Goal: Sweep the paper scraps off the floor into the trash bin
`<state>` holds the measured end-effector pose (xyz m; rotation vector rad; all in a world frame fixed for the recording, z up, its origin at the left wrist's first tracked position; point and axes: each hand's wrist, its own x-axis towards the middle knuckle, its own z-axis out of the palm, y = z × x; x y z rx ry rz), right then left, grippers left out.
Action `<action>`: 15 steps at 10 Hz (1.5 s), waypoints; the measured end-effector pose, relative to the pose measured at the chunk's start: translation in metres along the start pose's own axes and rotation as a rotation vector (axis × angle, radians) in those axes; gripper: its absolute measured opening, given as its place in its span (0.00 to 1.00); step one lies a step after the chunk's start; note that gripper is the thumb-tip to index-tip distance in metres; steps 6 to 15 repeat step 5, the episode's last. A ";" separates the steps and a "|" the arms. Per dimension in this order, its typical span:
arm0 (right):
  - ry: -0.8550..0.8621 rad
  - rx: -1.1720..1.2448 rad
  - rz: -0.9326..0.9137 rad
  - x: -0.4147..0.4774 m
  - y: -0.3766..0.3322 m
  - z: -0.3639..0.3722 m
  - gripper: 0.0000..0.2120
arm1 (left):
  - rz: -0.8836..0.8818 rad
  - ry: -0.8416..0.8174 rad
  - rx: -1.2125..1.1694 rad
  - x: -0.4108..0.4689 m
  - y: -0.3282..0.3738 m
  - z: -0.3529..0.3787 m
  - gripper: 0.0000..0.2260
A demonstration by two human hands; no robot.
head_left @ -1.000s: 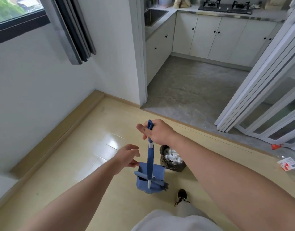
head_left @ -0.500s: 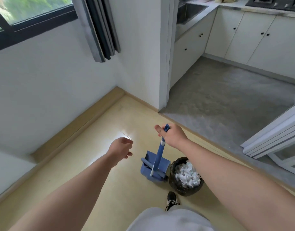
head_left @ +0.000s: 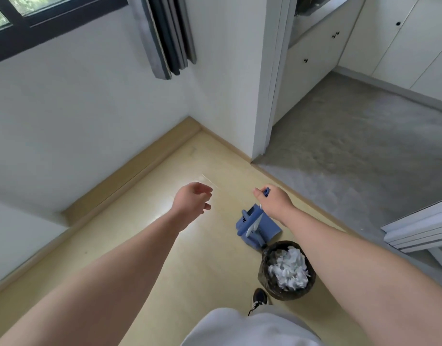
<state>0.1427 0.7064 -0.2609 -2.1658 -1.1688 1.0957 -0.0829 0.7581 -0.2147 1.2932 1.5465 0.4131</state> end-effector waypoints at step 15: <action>0.040 0.224 0.086 -0.006 0.048 -0.019 0.25 | 0.008 -0.009 -0.111 -0.011 -0.005 0.006 0.09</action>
